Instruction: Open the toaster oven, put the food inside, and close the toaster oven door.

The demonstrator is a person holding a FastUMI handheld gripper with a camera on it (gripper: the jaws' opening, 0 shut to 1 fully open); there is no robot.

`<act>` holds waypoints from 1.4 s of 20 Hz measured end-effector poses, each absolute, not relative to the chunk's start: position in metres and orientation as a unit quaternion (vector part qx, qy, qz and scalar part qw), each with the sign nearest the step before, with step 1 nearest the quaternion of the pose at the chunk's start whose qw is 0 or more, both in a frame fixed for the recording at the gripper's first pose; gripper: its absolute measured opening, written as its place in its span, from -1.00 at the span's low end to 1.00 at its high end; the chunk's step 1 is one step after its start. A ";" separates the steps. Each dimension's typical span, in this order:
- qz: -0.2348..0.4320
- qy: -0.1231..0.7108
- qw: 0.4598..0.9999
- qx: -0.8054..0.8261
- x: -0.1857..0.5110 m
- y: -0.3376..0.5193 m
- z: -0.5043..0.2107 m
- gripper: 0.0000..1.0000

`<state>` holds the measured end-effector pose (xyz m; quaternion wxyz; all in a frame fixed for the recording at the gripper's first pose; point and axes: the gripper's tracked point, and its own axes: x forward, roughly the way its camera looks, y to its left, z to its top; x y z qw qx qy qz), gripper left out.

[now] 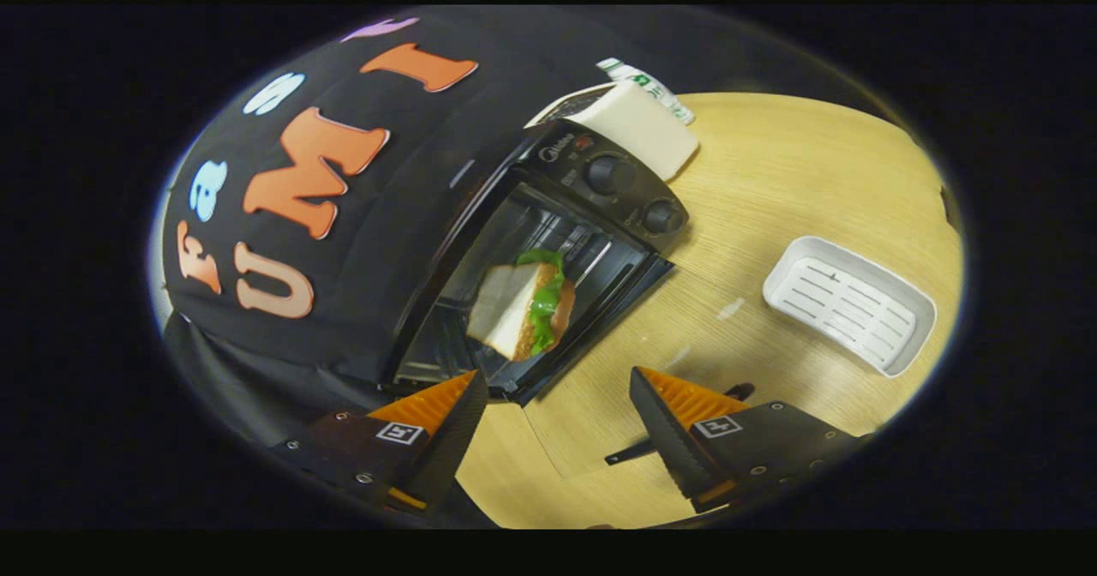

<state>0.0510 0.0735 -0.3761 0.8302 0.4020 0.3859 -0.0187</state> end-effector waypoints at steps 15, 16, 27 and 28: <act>0.047 0.425 0.902 0.062 -0.039 0.066 -0.410 0.97; 0.050 0.429 0.901 0.038 -0.045 0.065 -0.420 0.97; 0.046 0.466 0.883 -0.036 -0.049 0.048 -0.477 0.99; 0.046 0.468 0.882 -0.038 -0.047 0.049 -0.480 0.99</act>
